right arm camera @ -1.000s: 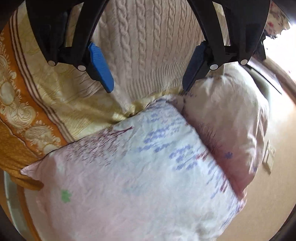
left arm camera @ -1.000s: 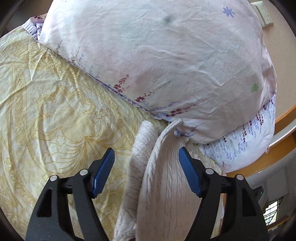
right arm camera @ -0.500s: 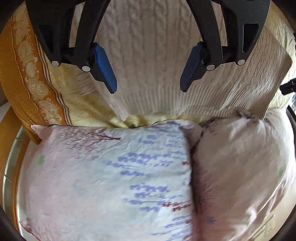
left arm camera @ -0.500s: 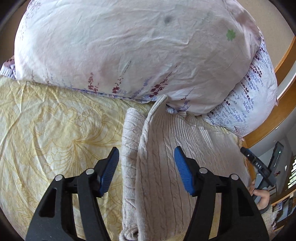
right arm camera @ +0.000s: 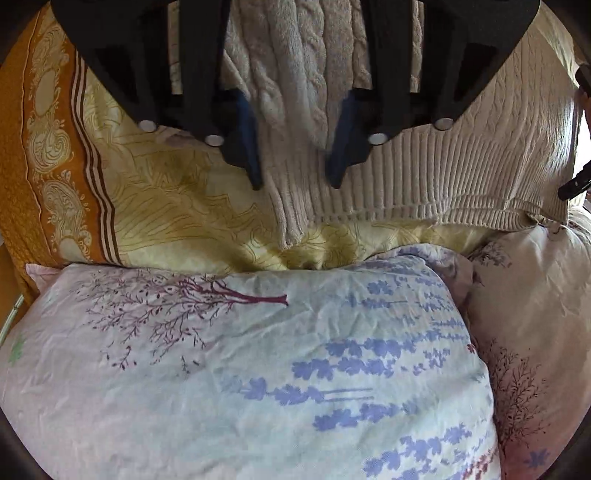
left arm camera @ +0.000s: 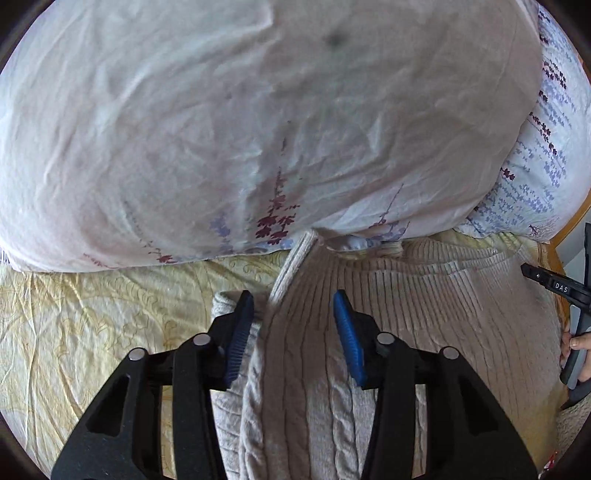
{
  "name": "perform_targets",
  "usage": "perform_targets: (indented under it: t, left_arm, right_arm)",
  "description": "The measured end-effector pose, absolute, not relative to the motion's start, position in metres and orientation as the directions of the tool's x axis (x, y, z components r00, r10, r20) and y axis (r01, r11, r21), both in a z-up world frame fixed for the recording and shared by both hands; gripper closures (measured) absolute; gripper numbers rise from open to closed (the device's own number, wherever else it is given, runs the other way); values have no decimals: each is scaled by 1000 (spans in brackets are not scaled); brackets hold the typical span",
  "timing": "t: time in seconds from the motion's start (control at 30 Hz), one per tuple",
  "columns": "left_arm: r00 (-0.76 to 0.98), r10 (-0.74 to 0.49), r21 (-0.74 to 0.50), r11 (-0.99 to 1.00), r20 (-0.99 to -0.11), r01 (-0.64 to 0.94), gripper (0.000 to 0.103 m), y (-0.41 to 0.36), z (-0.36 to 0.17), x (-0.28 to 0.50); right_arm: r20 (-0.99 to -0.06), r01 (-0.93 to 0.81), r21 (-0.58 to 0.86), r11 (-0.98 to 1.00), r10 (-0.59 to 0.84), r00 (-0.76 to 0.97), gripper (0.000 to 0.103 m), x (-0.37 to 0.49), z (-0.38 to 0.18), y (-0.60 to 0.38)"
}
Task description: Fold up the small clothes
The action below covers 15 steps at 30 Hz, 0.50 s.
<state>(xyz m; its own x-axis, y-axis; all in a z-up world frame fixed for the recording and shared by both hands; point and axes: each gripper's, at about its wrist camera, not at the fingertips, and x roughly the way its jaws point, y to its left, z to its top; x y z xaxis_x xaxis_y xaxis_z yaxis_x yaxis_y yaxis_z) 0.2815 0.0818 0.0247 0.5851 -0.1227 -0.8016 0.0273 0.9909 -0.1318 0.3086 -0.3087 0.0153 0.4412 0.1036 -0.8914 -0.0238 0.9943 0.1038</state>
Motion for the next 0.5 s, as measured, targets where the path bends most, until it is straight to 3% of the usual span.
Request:
perform_targets:
  t: [0.03, 0.2, 0.23, 0.27, 0.3, 0.33, 0.37, 0.43, 0.5]
  left_arm:
    - [575, -119, -128, 991, -809, 26, 97, 80, 22, 285]
    - [582, -138, -214, 975, -802, -65, 95, 96, 16, 283]
    - [590, -159, -242, 968, -792, -65, 89, 101, 18, 279]
    - [600, -186, -275, 960, -778, -59, 83, 105, 23, 273]
    - [614, -220, -314, 948, -758, -48, 57, 109, 29, 263]
    - [641, -245, -348, 937, -728, -38, 32, 115, 36, 250]
    - [675, -265, -380, 925, -688, -24, 28, 122, 43, 237]
    - [688, -326, -431, 902, -648, 21, 26, 134, 51, 217]
    - [653, -356, -452, 892, -668, 23, 27, 143, 48, 207]
  right_arm:
    - [-886, 1, 106, 994, 94, 454, 96, 308, 17, -313]
    - [-888, 106, 155, 982, 91, 450, 93, 304, 16, -333]
    - [-885, 108, 150, 983, 85, 459, 91, 301, 20, -332]
    - [-879, 116, 154, 981, 82, 470, 79, 298, 24, -331]
    - [-869, 125, 159, 979, 78, 489, 56, 290, 33, -333]
    - [-849, 122, 172, 978, 85, 522, 44, 281, 43, -332]
    - [-825, 103, 187, 977, 99, 556, 30, 272, 54, -327]
    - [-792, 38, 212, 977, 149, 592, 28, 255, 69, -314]
    - [-784, -36, 246, 969, 220, 580, 22, 241, 74, -295]
